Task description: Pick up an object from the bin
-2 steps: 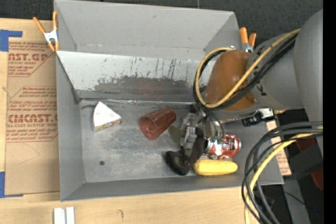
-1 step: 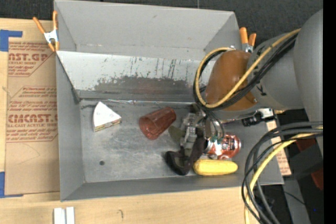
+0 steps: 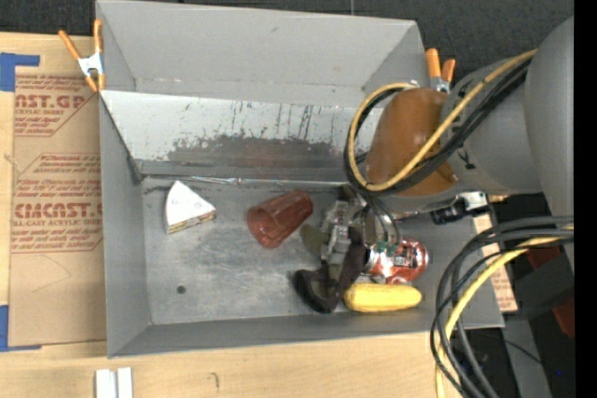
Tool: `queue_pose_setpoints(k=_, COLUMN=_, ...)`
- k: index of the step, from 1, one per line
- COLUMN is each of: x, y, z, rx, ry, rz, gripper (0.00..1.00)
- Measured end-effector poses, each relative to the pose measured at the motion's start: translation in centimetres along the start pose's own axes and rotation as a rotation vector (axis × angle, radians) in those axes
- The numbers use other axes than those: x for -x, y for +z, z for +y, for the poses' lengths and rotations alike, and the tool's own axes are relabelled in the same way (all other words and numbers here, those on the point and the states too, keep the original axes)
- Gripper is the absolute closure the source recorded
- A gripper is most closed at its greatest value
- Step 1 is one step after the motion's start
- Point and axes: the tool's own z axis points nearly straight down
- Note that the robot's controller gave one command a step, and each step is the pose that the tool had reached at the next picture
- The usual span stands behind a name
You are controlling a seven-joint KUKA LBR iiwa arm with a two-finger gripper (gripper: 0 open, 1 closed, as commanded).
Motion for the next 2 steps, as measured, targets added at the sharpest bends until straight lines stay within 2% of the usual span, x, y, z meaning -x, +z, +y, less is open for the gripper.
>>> queue_pose_setpoints(k=1, x=-0.1, y=-1.7, z=0.0, rx=-0.001, ry=-0.001, rz=0.005, gripper=1.00)
queue_pose_setpoints(k=2, x=0.0, y=-3.3, z=0.0, rx=-0.001, ry=0.000, rz=0.000, gripper=1.00)
